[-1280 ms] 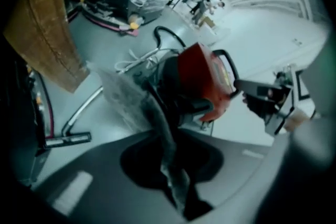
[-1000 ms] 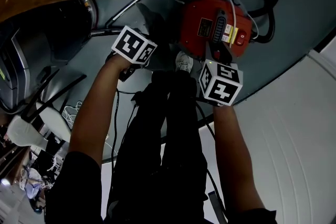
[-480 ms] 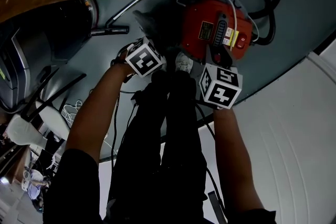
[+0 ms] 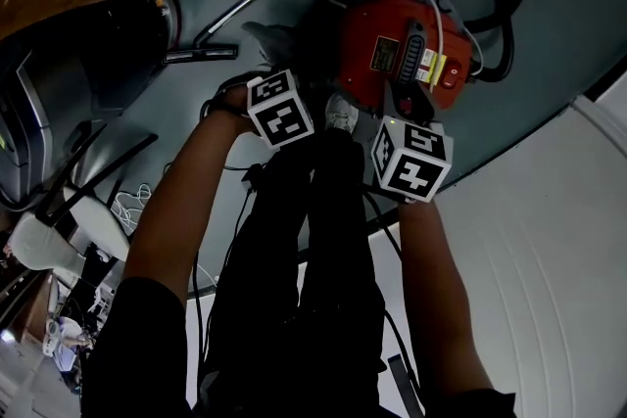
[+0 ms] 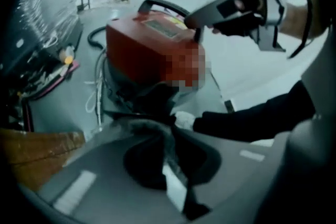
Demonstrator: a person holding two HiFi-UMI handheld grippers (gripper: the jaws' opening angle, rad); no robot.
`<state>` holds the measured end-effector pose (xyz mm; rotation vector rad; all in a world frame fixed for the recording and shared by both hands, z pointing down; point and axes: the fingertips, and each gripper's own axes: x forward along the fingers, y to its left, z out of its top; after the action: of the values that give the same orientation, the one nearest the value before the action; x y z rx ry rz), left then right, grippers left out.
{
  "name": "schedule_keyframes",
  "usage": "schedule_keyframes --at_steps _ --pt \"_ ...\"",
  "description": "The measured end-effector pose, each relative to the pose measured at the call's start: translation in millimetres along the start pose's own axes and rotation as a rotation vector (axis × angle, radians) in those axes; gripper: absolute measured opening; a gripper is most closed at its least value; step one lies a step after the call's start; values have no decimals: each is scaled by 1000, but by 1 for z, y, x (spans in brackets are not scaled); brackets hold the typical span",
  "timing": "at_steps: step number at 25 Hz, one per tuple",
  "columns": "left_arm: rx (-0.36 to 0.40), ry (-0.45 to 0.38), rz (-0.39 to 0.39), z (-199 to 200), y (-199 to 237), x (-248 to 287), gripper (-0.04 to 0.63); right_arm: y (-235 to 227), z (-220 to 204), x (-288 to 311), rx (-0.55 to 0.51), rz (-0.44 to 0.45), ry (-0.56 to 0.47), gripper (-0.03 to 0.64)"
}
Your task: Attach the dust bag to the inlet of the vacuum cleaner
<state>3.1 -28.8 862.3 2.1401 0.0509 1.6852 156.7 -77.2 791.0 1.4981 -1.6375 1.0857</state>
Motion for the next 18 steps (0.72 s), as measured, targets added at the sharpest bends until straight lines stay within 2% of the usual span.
schedule_keyframes --at_steps 1,2,7,10,12,15,16,17,18 --pt "8 2 2 0 0 1 9 0 0 0 0 1 2 153" --pt "-18 -13 -2 1 0 1 9 -1 -1 0 0 2 4 153" --pt "-332 -167 -1 2 6 -2 43 -1 -1 1 7 11 4 155" --pt "-470 -233 18 -4 7 -5 66 0 -2 0 27 49 -20 156" --pt "-522 -274 16 -6 3 -11 161 1 -2 -6 63 79 -47 160" --pt "-551 -339 48 -8 -1 -27 173 -1 10 -29 65 59 -154 170" --pt "-555 -361 75 -10 -1 -35 169 0 13 -38 51 43 -186 139" --pt "-564 -387 111 -11 1 -45 145 2 16 -47 38 30 -206 47" --pt "-579 -418 151 -12 3 -57 62 4 17 -53 28 24 -217 0"
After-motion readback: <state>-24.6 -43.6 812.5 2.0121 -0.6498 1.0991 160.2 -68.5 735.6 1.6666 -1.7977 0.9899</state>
